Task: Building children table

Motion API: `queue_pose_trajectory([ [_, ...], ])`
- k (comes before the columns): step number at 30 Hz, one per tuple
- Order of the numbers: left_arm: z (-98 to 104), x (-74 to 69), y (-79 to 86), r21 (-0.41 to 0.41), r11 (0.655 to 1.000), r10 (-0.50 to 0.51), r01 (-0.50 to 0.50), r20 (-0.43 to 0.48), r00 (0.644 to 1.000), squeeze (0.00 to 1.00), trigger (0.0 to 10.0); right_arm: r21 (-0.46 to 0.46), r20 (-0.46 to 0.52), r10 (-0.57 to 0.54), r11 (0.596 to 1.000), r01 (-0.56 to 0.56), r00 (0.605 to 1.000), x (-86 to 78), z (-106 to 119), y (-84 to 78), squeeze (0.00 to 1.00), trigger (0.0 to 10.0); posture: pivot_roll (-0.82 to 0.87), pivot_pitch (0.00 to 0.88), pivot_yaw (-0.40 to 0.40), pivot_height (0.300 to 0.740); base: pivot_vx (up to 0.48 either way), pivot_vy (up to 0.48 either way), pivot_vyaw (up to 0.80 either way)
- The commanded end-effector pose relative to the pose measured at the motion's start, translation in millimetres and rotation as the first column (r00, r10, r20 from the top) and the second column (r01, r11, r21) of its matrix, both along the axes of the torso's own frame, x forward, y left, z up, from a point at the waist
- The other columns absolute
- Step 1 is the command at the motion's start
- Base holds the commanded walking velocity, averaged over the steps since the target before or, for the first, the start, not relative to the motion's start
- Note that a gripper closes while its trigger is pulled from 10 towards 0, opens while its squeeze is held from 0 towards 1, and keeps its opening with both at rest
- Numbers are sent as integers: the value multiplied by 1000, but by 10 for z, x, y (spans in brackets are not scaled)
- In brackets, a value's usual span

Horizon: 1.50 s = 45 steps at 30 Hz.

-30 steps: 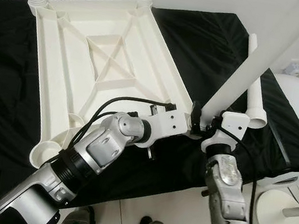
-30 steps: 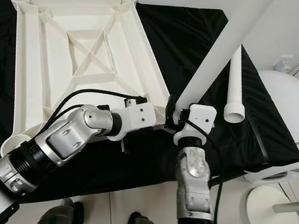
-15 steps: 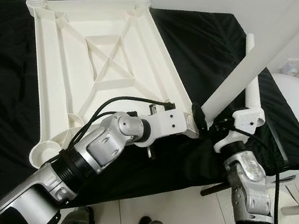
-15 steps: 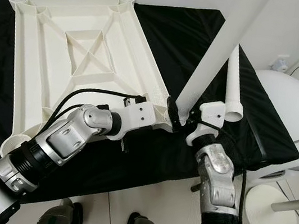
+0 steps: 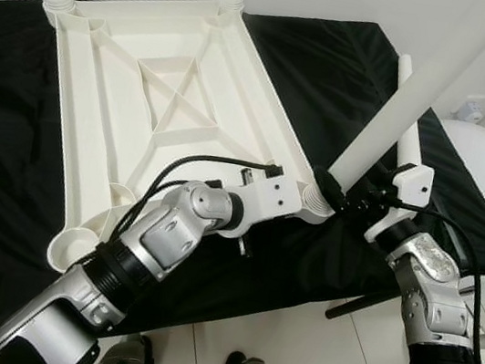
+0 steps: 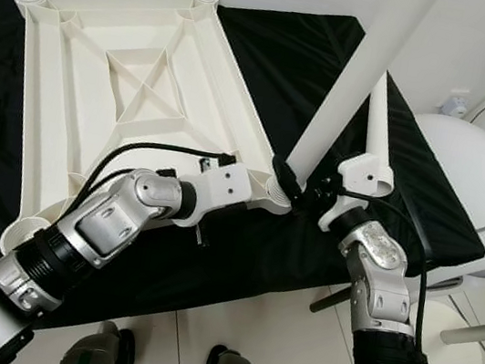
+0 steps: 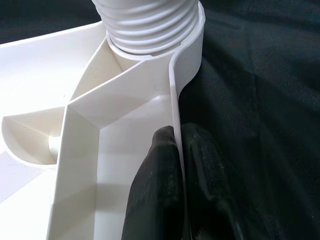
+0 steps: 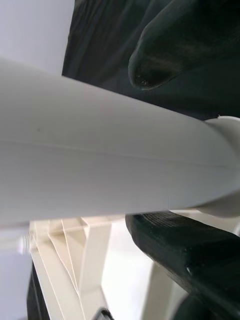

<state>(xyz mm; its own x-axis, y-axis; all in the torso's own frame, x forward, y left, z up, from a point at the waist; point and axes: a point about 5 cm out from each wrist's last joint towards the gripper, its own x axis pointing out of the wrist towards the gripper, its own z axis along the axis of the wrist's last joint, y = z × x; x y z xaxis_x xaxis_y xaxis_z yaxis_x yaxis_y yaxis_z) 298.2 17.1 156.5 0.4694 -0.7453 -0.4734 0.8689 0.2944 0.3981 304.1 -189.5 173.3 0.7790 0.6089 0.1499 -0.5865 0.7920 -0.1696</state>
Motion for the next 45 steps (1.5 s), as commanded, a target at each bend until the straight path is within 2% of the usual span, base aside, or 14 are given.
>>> queue_pose_trajectory([
  [1, -188, 28, 98, 82, 994, 72, -70, -23, 997, 0, 10000, -15, -26, 51, 999, -52, 998, 5, -19, -17, 0, 10000, -19, 120, -28, 740, 0, 0, 0],
  [12, -179, 27, 92, 81, 994, 70, -67, -24, 997, 0, 10000, -74, -90, 189, 978, -196, 978, 34, -45, -55, 0, 10000, -17, 124, -28, 740, 0, 0, 0],
  [28, -181, 6, 94, 74, 996, 60, -57, -28, 998, 0, 10000, -83, -83, 199, 975, -206, 977, 120, -14, -81, 0, 10000, -15, 125, -26, 740, 0, 0, 0],
  [29, -175, -7, 92, 66, 997, 49, -47, -30, 998, 0, 4039, -84, -82, 201, 975, -207, 976, 123, -16, -80, 0, 10000, -15, 126, -26, 740, 0, 0, 0],
  [30, -169, -18, 89, 61, 997, 41, -39, -30, 999, 0, 2784, -85, -82, 202, 974, -209, 976, 125, -19, -78, 0, 10000, -15, 126, -26, 740, 0, 0, 0],
  [31, -169, -18, 89, 61, 997, 41, -39, -30, 999, 0, 2784, -85, -82, 202, 974, -209, 976, 125, -19, -78, 0, 10000, -15, 126, -26, 740, 0, 0, 0],
  [32, -167, -21, 86, 59, 997, 41, -40, -30, 999, 0, 3569, -84, -83, 203, 974, -210, 976, 126, -23, -76, 0, 10000, -15, 126, -25, 740, 0, 0, 0],
  [33, -172, -17, 86, 65, 997, 48, -46, -28, 998, 0, 10000, -85, -83, 205, 973, -212, 975, 125, -26, -74, 0, 10000, -15, 127, -25, 740, 0, 0, 0],
  [38, -190, -5, 91, 86, 995, 54, -51, -27, 998, 0, 10000, -83, -82, 210, 973, -217, 974, 126, -34, -70, 0, 9765, -15, 129, -24, 740, 0, 0, 0],
  [40, -189, -6, 91, 86, 995, 52, -50, -27, 998, 0, 10000, -83, -81, 211, 973, -217, 974, 128, -34, -68, 0, 10000, -16, 129, -24, 740, 0, 0, 0],
  [41, -190, -4, 92, 87, 995, 53, -50, -26, 998, 0, 10000, -83, -80, 212, 972, -218, 974, 131, -34, -66, 0, 9529, -16, 129, -24, 740, 0, 0, 0],
  [43, -191, -3, 93, 87, 995, 53, -51, -26, 998, 0, 10000, -83, -79, 212, 972, -219, 974, 133, -33, -64, 0, 9529, -16, 129, -24, 740, 0, 0, 0],
  [44, -192, -4, 94, 88, 995, 54, -51, -27, 998, 0, 10000, -81, -79, 213, 972, -219, 974, 134, -33, -62, 0, 3804, -16, 129, -26, 740, 0, 0, 0],
  [45, -192, -6, 95, 88, 995, 53, -51, -27, 998, 0, 10000, -78, -79, 213, 973, -219, 974, 137, -33, -61, 0, 1216, -15, 129, -26, 740, 0, 0, 0],
])
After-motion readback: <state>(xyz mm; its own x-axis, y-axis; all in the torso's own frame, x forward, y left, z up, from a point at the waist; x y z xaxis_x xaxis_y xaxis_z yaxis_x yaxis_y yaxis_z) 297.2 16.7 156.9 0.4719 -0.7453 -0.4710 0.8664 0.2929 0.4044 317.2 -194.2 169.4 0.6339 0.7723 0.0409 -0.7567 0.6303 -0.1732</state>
